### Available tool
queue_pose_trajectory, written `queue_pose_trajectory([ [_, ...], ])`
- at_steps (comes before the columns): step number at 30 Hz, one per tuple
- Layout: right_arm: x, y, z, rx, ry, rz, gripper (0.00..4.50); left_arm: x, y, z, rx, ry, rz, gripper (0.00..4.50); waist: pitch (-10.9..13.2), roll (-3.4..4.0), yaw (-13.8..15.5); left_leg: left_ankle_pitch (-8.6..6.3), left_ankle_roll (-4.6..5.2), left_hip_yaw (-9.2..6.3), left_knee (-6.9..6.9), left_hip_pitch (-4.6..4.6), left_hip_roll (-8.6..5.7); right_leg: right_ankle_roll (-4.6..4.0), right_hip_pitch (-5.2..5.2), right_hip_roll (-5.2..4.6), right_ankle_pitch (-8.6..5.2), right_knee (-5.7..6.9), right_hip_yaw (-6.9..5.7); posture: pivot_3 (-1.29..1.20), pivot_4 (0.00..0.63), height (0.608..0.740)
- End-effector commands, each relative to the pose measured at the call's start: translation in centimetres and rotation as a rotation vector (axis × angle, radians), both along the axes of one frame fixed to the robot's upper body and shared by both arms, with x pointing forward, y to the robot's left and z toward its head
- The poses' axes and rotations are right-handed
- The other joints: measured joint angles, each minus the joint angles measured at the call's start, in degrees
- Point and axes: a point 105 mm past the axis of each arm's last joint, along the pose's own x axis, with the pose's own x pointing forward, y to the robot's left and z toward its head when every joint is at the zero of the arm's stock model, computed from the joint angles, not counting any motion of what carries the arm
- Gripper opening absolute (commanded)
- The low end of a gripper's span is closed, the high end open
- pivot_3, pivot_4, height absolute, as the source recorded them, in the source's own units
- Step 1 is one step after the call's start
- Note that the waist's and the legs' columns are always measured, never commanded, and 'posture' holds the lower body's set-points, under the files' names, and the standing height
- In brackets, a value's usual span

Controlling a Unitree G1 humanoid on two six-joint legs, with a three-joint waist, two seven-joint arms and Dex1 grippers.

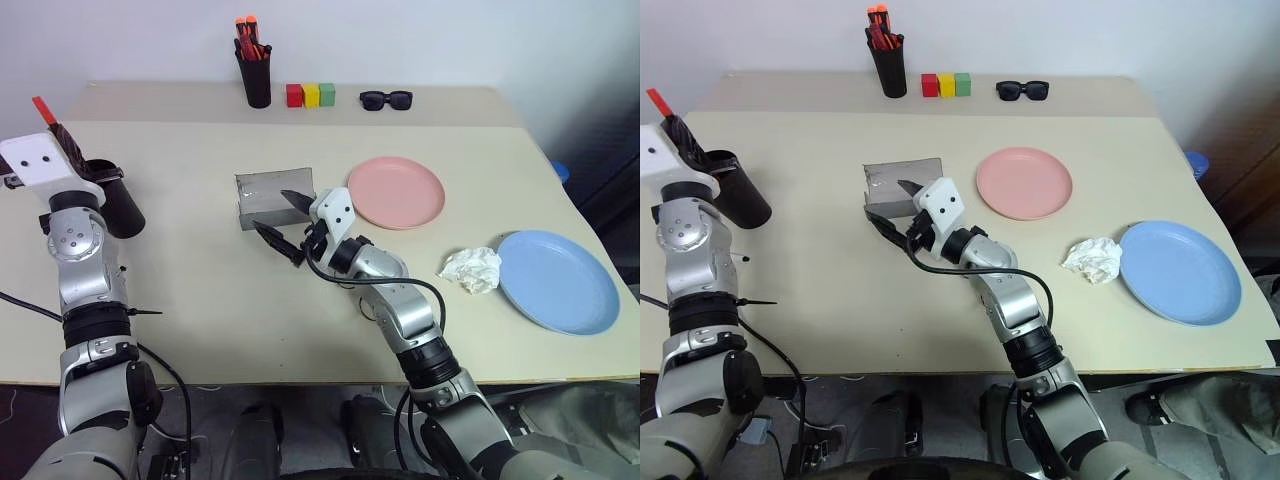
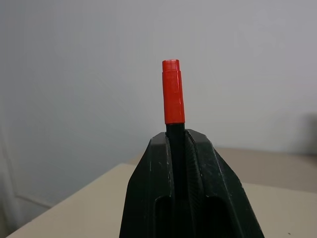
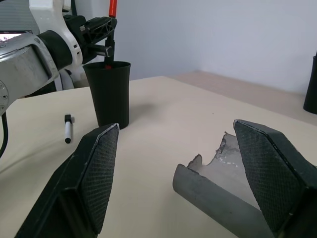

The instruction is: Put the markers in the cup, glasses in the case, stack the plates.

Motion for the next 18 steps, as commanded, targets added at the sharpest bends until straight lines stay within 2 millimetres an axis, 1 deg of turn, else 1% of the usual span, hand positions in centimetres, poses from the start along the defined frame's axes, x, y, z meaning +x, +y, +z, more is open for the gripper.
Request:
queue_pose_trajectory([
  [1, -0.4, 0.2, 1.1, 0.031, -0.037, 0.017, 3.78, -0.6, -0.5, 1.4, 0.021, -0.061, -0.008, 0.03, 0.0, 0.0, 0.0, 0.0, 0.0, 0.0, 0.0, 0.0, 0.0, 0.0, 0.0, 0.0, 0.0, 0.0, 0.0, 0.0, 0.15, 0.725],
  [2, -0.4, 0.2, 1.1, 0.031, -0.035, 0.019, 3.78, -0.6, -0.4, 1.4, 0.019, -0.061, -0.003, 0.03, 0.0, 0.0, 0.0, 0.0, 0.0, 0.0, 0.0, 0.0, 0.0, 0.0, 0.0, 0.0, 0.0, 0.0, 0.0, 0.0, 0.15, 0.725],
  [4, -0.4, 0.2, 1.1, 0.03, -0.033, 0.025, 3.78, -0.8, -0.4, 1.3, 0.021, -0.06, 0.012, 0.84, 0.0, 0.0, 0.01, 0.0, 0.0, 0.0, 0.0, 0.0, 0.0, 0.0, 0.0, 0.0, 0.0, 0.0, 0.0, 0.0, 0.15, 0.725],
  [5, -0.4, 0.3, 1.1, 0.03, -0.033, 0.027, 3.78, -0.8, -0.3, 1.3, 0.024, -0.058, 0.023, 1.11, 0.0, 0.0, 0.01, 0.0, 0.0, 0.0, 0.0, 0.0, 0.0, 0.0, 0.0, 0.0, 0.0, 0.0, 0.0, 0.0, 0.15, 0.725],
  [7, -0.5, 0.3, 1.0, 0.029, -0.032, 0.029, 3.78, -0.9, -0.2, 1.3, 0.026, -0.057, 0.036, 2.03, 0.0, 0.0, 0.01, 0.0, 0.0, 0.0, 0.0, 0.0, 0.0, 0.0, 0.0, 0.0, 0.0, 0.0, 0.0, 0.0, 0.15, 0.725],
  [11, -0.5, 0.3, 1.0, 0.028, -0.031, 0.031, 3.78, -1.3, -0.3, 1.7, 0.017, -0.088, 0.04, 2.03, 0.0, 0.0, 0.01, 0.0, 0.0, 0.0, 0.0, 0.0, 0.0, 0.0, 0.0, 0.0, 0.0, 0.0, 0.0, 0.0, 0.15, 0.725],
  [13, -0.5, 0.3, 1.0, 0.027, -0.031, 0.034, 3.78, -1.9, 0.0, 2.5, -0.011, -0.136, 0.052, 2.03, 0.0, 0.0, 0.01, 0.0, 0.0, 0.0, 0.0, 0.0, 0.0, 0.0, 0.0, 0.0, 0.0, 0.0, 0.0, 0.0, 0.15, 0.725],
  [16, -0.6, 0.3, 1.0, 0.025, -0.031, 0.034, 3.78, -3.9, 1.2, 4.2, -0.041, -0.223, 0.131, 2.03, 0.0, -0.01, -0.04, 0.0, 0.0, -0.01, 0.0, 0.0, 0.0, 0.0, 0.0, 0.0, 0.0, 0.0, 0.0, 0.0, 0.15, 0.725],
  [18, -0.6, 0.2, 1.0, 0.023, -0.03, 0.034, 3.78, -6.2, 3.0, 5.0, -0.078, -0.265, 0.253, 2.03, 0.0, -0.01, -0.17, 0.0, 0.0, -0.01, 0.0, 0.0, 0.01, 0.0, 0.0, 0.0, 0.0, 0.0, 0.0, 0.0, 0.15, 0.725],
])
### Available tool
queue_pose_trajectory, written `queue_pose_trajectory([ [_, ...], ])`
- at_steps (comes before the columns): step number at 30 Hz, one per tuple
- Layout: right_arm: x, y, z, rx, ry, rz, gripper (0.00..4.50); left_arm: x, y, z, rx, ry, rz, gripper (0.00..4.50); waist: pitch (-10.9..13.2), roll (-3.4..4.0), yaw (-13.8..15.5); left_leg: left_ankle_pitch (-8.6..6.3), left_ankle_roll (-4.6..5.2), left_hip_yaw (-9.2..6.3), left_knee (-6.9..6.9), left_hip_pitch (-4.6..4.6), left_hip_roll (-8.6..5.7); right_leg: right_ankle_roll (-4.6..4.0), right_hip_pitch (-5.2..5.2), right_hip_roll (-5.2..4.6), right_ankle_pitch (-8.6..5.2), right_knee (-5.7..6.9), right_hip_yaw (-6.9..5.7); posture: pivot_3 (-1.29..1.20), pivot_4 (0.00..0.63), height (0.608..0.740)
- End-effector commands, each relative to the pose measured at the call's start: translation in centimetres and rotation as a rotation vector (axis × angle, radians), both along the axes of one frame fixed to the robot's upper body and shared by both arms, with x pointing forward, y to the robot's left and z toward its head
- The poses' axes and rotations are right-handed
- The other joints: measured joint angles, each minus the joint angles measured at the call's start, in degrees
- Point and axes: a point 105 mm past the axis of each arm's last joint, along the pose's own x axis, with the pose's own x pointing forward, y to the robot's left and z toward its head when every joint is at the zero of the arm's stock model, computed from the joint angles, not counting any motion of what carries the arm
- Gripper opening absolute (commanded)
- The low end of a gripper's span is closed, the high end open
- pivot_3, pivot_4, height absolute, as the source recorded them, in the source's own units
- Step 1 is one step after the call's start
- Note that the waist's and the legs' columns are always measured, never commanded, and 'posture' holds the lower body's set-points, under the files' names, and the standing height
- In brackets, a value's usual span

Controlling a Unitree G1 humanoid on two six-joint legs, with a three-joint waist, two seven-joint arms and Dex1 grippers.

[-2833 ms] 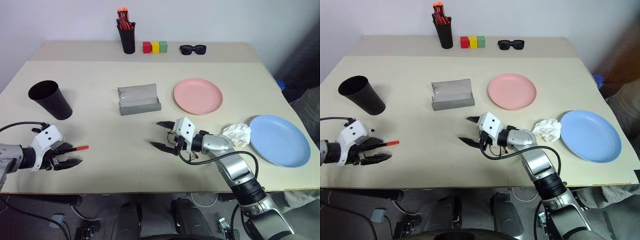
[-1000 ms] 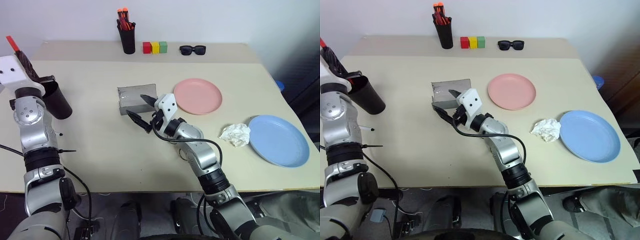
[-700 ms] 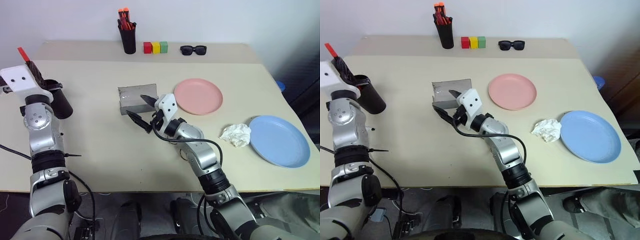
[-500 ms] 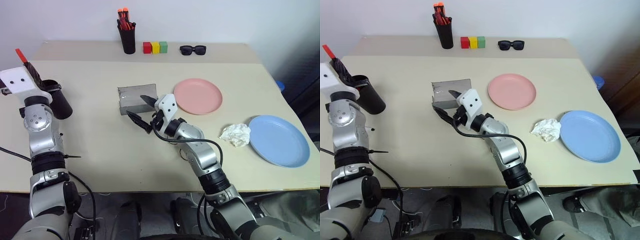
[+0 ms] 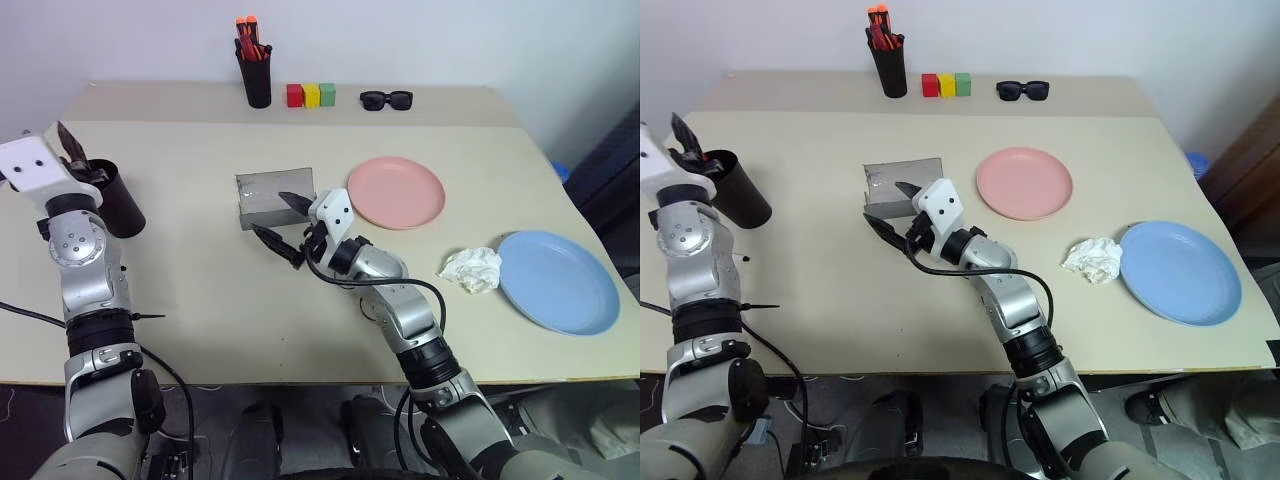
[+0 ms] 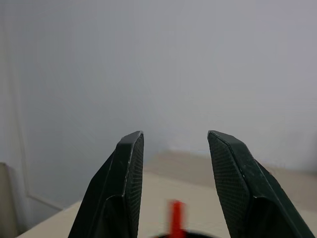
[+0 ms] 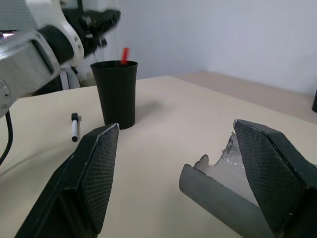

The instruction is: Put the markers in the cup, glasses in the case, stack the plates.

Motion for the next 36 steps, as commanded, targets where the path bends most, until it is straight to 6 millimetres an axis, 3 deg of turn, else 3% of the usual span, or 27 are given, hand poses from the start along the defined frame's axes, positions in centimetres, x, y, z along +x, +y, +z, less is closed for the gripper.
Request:
queue_pose_trajectory([
  [1, -0.5, 0.0, 1.1, 0.029, -0.031, 0.013, 3.78, -4.3, 3.0, 3.0, -0.047, -0.129, 0.195, 2.03, 0.0, 0.0, -0.14, 0.0, 0.0, 0.0, -0.01, 0.0, 0.01, 0.0, -0.01, 0.0, 0.0, 0.0, 0.0, 0.0, 0.15, 0.725],
  [2, -0.5, 0.0, 1.1, 0.028, -0.03, 0.013, 3.78, -5.4, 3.9, 2.9, -0.081, -0.125, 0.258, 2.03, 0.0, 0.0, -0.11, 0.0, 0.0, 0.0, -0.02, 0.01, 0.02, 0.0, -0.02, 0.0, 0.0, 0.01, 0.0, 0.0, 0.15, 0.725],
  [5, -0.6, -0.1, 0.9, 0.024, -0.021, 0.02, 3.78, -8.4, 6.5, -0.8, -0.276, 0.028, 0.44, 2.88, 0.0, 0.0, -0.16, 0.0, 0.0, 0.01, -0.04, 0.03, 0.02, 0.0, -0.02, -0.02, 0.0, 0.03, 0.01, 0.0, 0.15, 0.725],
  [8, -0.8, -0.1, 0.8, 0.012, -0.021, 0.034, 3.78, -8.5, 6.0, -5.3, -0.419, 0.271, 0.454, 4.33, -0.03, -0.05, 0.34, 0.0, 0.0, -0.01, -0.02, 0.02, 0.02, 0.01, -0.01, -0.03, 0.0, 0.07, -0.01, 0.0, 0.15, 0.725],
  [9, -0.8, -0.2, 0.8, 0.005, -0.023, 0.04, 3.78, -8.5, 5.5, -6.4, -0.462, 0.33, 0.445, 4.46, -0.09, -0.15, 0.57, 0.0, -0.01, -0.06, 0.02, 0.0, 0.0, 0.01, 0.0, -0.04, -0.01, 0.08, -0.05, 0.0, 0.15, 0.725],
  [11, -1.1, -0.3, 0.9, -0.024, -0.036, 0.075, 3.78, -8.1, 4.1, -8.9, -0.554, 0.445, 0.403, 4.46, -0.23, -0.43, 0.97, 0.01, -0.02, -0.13, 0.07, -0.01, -0.02, 0.01, 0.05, -0.04, -0.01, 0.07, -0.11, 0.0, 0.15, 0.725],
  [14, -1.2, -0.7, 1.2, -0.072, -0.066, 0.121, 3.78, -7.2, 2.4, -10.8, -0.623, 0.549, 0.345, 4.46, -0.33, -0.6, 1.31, 0.01, -0.03, -0.14, 0.07, 0.0, -0.03, 0.0, 0.08, -0.03, -0.01, 0.04, -0.11, 0.0, 0.15, 0.725],
  [17, -1.2, -1.0, 1.4, -0.095, -0.082, 0.137, 3.78, -6.6, 1.8, -11.2, -0.655, 0.579, 0.312, 4.46, -0.33, -0.6, 1.21, 0.02, -0.04, -0.17, 0.04, 0.02, -0.02, -0.01, 0.06, 0.01, -0.02, 0.05, -0.11, 0.0, 0.15, 0.725],
  [20, -1.0, -1.7, 1.5, -0.139, -0.111, 0.142, 3.78, -4.6, 1.1, -11.4, -0.701, 0.602, 0.254, 4.46, -0.32, -0.59, 1.31, 0.02, -0.05, -0.17, -0.02, 0.03, -0.02, -0.02, 0.03, 0.01, -0.02, 0.05, -0.11, 0.0, 0.15, 0.725],
  [31, -1.8, -2.2, 0.3, -0.163, -0.094, 0.124, 3.78, -1.6, 1.4, -14.1, -0.926, 0.754, 0.21, 4.46, -0.31, -0.6, 1.35, 0.03, -0.06, -0.16, -0.04, 0.02, -0.04, -0.01, 0.01, -0.01, -0.02, 0.01, -0.11, 0.0, 0.15, 0.725],
  [34, -1.9, -2.3, 0.2, -0.162, -0.084, 0.109, 3.78, -1.4, 1.3, -14.4, -0.943, 0.791, 0.213, 3.69, -0.31, -0.59, 1.37, 0.03, -0.07, -0.15, -0.05, 0.03, -0.04, -0.01, 0.01, -0.01, -0.02, 0.02, -0.11, 0.0, 0.15, 0.725],
  [36, -1.9, -2.4, 0.2, -0.163, -0.084, 0.102, 3.78, -1.5, 1.4, -14.4, -0.934, 0.809, 0.232, 2.69, -0.31, -0.59, 1.48, 0.04, -0.08, -0.15, -0.05, 0.03, -0.04, -0.01, 0.02, -0.01, -0.02, 0.03, -0.11, 0.0, 0.15, 0.725],
])
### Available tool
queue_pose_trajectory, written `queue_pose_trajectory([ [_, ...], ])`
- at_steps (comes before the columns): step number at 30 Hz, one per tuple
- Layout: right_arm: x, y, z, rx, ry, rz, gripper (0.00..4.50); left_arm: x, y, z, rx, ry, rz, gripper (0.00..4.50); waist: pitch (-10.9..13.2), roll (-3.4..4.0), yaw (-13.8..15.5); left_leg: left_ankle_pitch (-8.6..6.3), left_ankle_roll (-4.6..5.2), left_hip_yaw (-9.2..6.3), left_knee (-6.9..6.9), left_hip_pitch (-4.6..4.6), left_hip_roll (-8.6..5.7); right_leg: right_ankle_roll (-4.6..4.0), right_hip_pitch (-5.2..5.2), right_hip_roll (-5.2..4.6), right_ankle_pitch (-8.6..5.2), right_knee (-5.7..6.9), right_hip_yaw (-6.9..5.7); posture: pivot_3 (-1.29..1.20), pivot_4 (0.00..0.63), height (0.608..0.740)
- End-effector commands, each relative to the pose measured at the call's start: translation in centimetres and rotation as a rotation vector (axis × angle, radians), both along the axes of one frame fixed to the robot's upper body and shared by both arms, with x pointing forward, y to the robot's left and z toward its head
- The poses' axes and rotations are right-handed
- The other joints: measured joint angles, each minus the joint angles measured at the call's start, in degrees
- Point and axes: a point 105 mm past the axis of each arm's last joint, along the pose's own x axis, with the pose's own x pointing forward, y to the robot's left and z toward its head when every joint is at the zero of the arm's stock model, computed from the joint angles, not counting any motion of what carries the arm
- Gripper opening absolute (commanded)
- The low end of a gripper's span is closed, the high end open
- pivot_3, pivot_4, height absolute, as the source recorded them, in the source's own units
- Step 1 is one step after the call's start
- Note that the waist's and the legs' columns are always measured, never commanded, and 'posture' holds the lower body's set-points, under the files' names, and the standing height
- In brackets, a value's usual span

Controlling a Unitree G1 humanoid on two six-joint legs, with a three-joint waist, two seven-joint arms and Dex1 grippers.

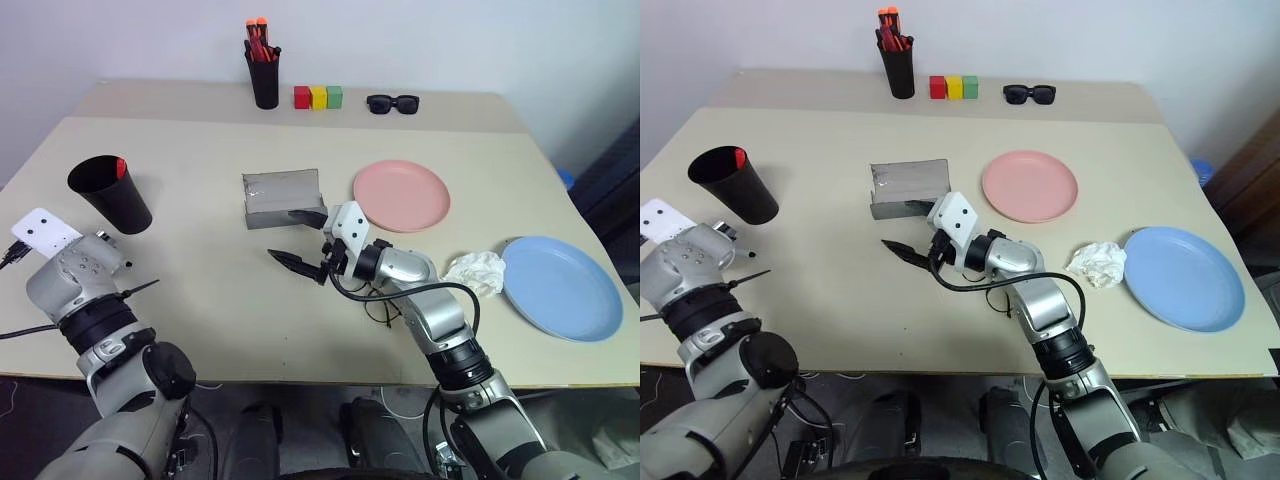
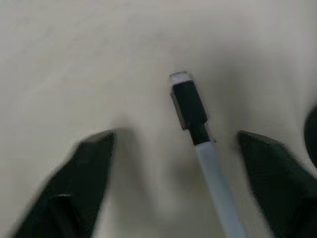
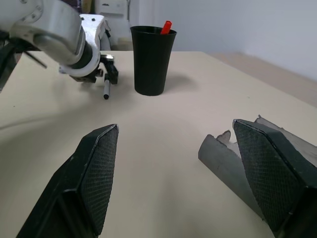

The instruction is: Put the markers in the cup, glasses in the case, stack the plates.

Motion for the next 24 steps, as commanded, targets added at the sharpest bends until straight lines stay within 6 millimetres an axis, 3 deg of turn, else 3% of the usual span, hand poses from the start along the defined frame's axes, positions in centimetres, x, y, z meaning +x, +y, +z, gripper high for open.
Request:
queue_pose_trajectory([
  [1, -0.4, 0.1, 1.3, 0.017, -0.05, 0.004, 3.78, 0.1, -0.3, -0.4, -0.013, 0.039, -0.005, 2.2, 0.0, 0.0, 0.15, 0.0, 0.0, 0.0, 0.0, 0.0, -0.01, 0.0, 0.0, -0.01, 0.0, 0.0, 0.0, 0.0, 0.15, 0.725],
  [5, -0.3, 0.1, 1.3, 0.013, -0.049, 0.005, 3.78, -0.5, 0.2, 0.1, 0.033, 0.054, 0.043, 0.16, 0.0, 0.0, 0.28, 0.0, -0.01, 0.0, 0.0, 0.0, -0.02, 0.0, 0.01, -0.03, 0.0, 0.0, 0.0, 0.0, 0.15, 0.725],
  [13, -0.6, 0.6, 1.2, 0.016, -0.041, 0.03, 3.78, -3.5, 4.4, 6.5, 0.397, -0.166, 0.264, 0.07, 0.01, -0.02, -0.29, 0.01, -0.04, 0.01, -0.05, -0.02, 0.01, -0.01, -0.05, -0.01, 0.0, -0.01, 0.01, 0.0, 0.15, 0.725],
  [15, -0.7, 0.7, 1.2, 0.022, -0.035, 0.036, 3.78, -4.0, 4.7, 10.4, 0.569, -0.295, 0.261, 0.07, 0.01, -0.03, -0.18, 0.01, -0.05, 0.01, -0.08, -0.03, 0.01, -0.01, -0.06, -0.01, 0.0, -0.01, 0.01, 0.0, 0.15, 0.725],
  [17, -0.7, 0.8, 1.3, 0.033, -0.032, 0.04, 3.78, -3.9, 3.1, 15.8, 0.808, -0.474, 0.167, 0.07, 0.03, -0.05, -0.05, 0.01, -0.05, 0.03, -0.08, -0.04, 0.01, -0.01, -0.06, -0.02, 0.0, -0.02, 0.01, 0.0, 0.15, 0.725],
  [19, -0.5, 1.0, 1.6, 0.056, -0.037, 0.033, 3.78, -3.4, 1.2, 19.0, 0.966, -0.576, 0.062, 0.07, 0.01, -0.07, 0.45, 0.01, -0.06, 0.03, -0.08, -0.05, 0.0, -0.01, -0.06, -0.03, 0.0, -0.05, 0.0, 0.0, 0.15, 0.725],
  [24, 0.9, 1.1, 3.0, 0.174, -0.05, -0.086, 3.78, -0.4, -2.9, 21.3, 1.112, -0.662, -0.184, 0.07, 0.01, -0.03, 0.45, 0.01, -0.05, 0.09, -0.08, -0.03, -0.03, -0.03, 0.02, -0.1, 0.0, -0.15, -0.01, 0.0, 0.15, 0.725],
])
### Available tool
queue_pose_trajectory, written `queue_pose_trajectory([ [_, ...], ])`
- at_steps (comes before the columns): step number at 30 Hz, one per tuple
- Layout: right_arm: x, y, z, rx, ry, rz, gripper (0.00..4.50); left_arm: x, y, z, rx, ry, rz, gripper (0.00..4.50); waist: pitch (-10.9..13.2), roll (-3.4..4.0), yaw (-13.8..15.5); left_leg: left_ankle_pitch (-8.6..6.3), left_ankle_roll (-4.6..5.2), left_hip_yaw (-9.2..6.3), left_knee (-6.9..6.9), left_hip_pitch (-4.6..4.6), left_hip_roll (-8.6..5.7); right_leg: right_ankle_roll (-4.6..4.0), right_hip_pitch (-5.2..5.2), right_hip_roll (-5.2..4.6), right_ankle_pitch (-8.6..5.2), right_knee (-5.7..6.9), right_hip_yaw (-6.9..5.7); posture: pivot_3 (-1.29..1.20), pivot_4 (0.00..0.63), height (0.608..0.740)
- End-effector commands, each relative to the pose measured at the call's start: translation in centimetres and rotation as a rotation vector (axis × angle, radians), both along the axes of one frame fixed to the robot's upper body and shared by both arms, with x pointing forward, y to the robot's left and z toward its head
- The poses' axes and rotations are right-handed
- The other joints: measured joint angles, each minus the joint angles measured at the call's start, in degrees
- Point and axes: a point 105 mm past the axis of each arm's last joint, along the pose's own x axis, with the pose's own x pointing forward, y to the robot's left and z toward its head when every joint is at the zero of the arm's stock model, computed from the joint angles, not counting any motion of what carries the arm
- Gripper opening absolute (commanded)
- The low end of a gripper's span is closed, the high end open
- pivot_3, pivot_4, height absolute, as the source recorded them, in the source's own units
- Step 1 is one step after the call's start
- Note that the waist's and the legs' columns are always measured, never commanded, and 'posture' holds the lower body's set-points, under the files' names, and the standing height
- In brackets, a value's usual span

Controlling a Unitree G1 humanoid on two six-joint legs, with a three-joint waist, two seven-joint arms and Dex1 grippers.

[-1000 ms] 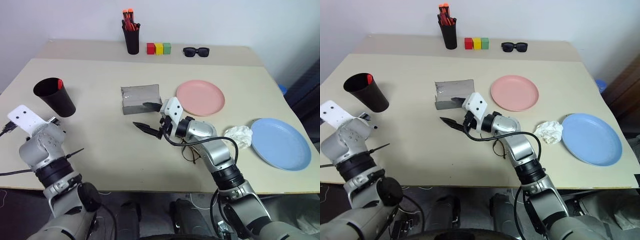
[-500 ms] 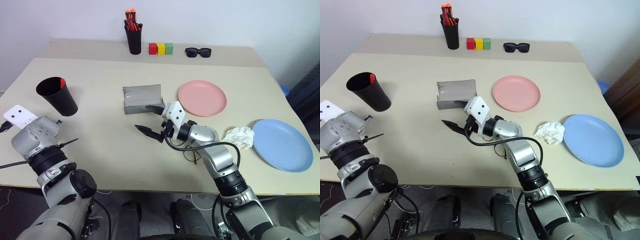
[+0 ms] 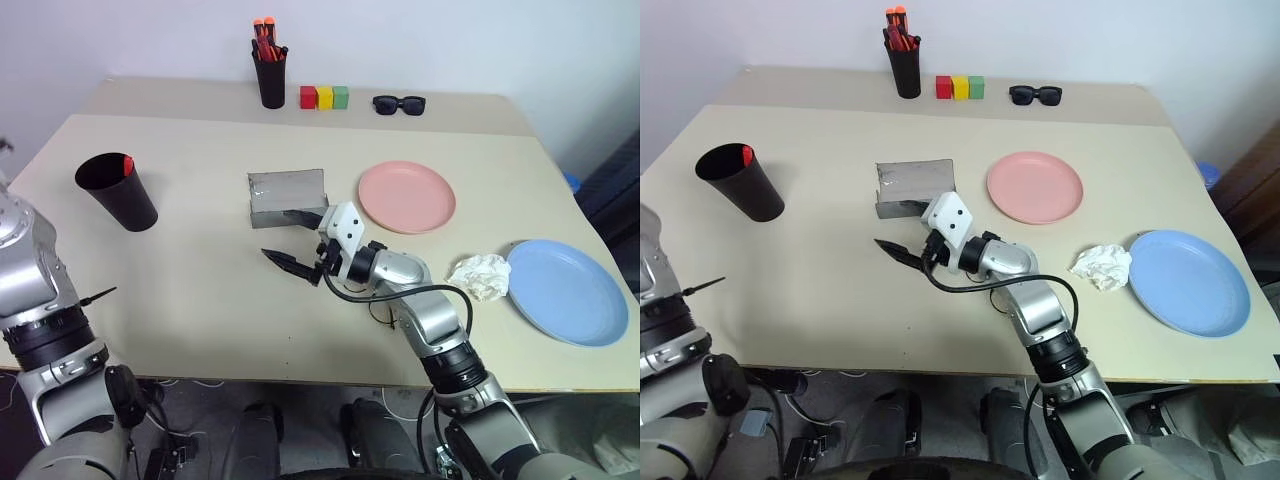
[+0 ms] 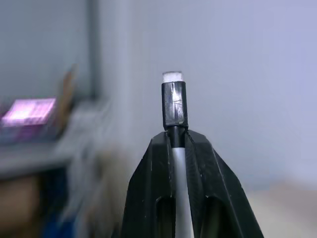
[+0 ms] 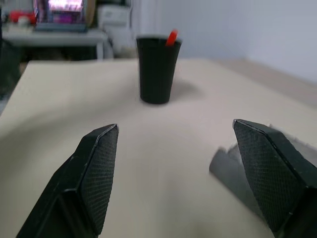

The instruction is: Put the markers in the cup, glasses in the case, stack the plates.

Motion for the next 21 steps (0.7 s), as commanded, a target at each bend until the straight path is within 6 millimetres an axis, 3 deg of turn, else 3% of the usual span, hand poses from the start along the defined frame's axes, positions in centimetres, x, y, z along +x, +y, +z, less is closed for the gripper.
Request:
queue_pose_trajectory([
  [1, 0.8, -0.1, 2.2, 0.09, -0.049, -0.07, 3.78, 2.4, -3.2, 1.0, 0.121, 0.031, -0.138, 0.07, 0.0, 0.01, -0.13, 0.0, 0.0, 0.0, 0.0, 0.0, 0.0, 0.0, 0.0, 0.0, 0.0, 0.0, 0.0, 0.0, 0.15, 0.725],
  [4, 0.5, 0.5, 1.8, 0.105, -0.038, -0.071, 3.78, 4.4, -4.9, 0.6, 0.159, 0.064, -0.21, 0.07, 0.01, 0.02, -0.39, 0.0, 0.02, -0.01, 0.0, -0.02, 0.02, 0.01, -0.04, 0.06, 0.0, 0.0, 0.0, 0.0, 0.15, 0.725],
  [8, 0.6, 0.7, 1.8, 0.133, -0.022, -0.079, 3.78, 5.8, -5.0, -0.4, 0.154, 0.08, -0.217, 0.07, 0.04, 0.06, -0.83, -0.01, 0.03, 0.01, -0.04, -0.07, 0.05, 0.02, -0.11, 0.09, 0.0, -0.04, 0.02, 0.0, 0.15, 0.725],
  [15, 0.8, 0.6, 1.8, 0.137, -0.021, -0.098, 3.78, 6.4, -4.2, -2.4, 0.17, 0.11, -0.156, 0.07, 0.05, 0.06, -0.46, -0.01, 0.04, 0.02, -0.05, -0.08, 0.05, 0.02, -0.11, 0.08, 0.0, -0.05, 0.02, 0.0, 0.15, 0.725],
  [21, 0.9, 0.5, 1.8, 0.138, -0.027, -0.099, 3.78, 6.8, -3.8, -5.3, 0.138, 0.161, -0.147, 0.07, 0.04, 0.06, -0.4, -0.01, 0.04, 0.03, -0.04, -0.09, 0.05, 0.02, -0.11, 0.07, 0.0, -0.06, 0.02, 0.0, 0.15, 0.725],
])
